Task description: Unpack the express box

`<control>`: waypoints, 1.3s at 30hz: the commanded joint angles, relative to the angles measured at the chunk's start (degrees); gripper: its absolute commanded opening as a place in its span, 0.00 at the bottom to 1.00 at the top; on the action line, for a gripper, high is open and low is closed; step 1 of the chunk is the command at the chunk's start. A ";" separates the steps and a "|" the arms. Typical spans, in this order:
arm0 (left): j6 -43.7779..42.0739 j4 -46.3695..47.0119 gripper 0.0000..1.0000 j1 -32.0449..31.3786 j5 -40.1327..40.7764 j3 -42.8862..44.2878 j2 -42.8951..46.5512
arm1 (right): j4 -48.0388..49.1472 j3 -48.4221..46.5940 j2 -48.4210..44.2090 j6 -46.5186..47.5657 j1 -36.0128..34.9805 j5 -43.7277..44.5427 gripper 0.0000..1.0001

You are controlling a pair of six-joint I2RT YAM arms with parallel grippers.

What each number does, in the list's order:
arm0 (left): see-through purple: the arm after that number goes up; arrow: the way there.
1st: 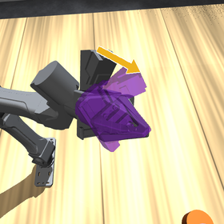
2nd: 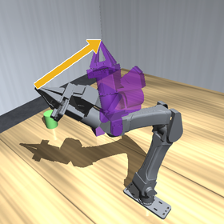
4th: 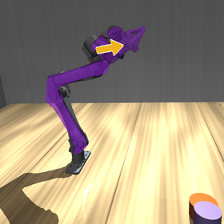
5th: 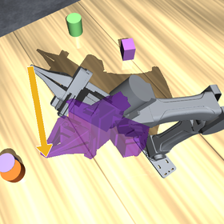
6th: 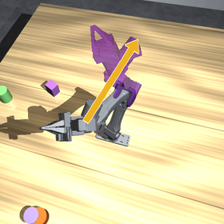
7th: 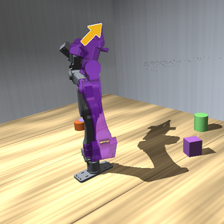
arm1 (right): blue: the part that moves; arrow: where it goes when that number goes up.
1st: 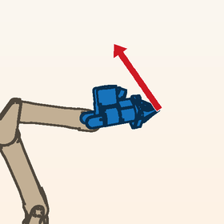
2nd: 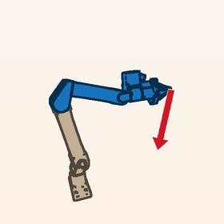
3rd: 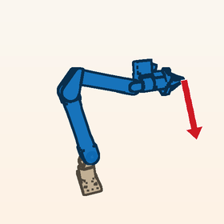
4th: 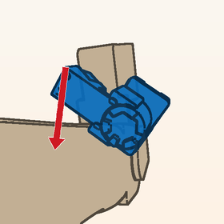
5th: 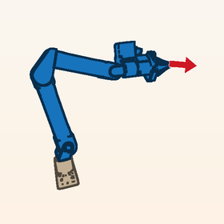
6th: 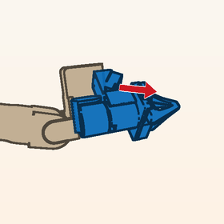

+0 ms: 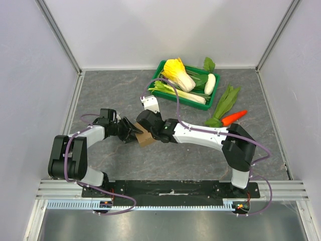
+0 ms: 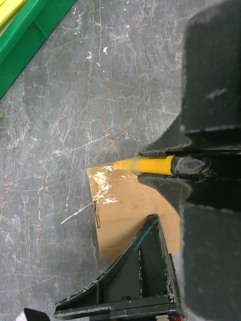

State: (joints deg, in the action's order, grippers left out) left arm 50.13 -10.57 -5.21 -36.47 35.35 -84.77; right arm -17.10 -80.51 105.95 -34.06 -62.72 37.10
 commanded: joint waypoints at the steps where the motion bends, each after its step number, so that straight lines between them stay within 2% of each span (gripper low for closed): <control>1: 1.99 -4.46 0.02 -0.15 7.38 -2.48 -2.68 | -6.98 1.32 0.49 -0.83 -0.91 -7.21 0.00; 10: -0.91 -8.06 0.02 0.90 12.12 -0.55 -1.89 | -7.24 5.36 -1.53 1.37 -0.56 -6.25 0.00; 39: 2.69 -7.10 0.02 0.99 13.97 -0.55 -1.80 | -18.93 3.34 -7.16 -3.20 -0.39 -14.69 0.00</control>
State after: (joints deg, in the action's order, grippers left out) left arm 50.87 -12.75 -4.95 -35.66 36.10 -84.68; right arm -25.41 -77.41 101.36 -35.03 -62.33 29.15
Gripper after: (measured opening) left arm 0.530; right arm 0.140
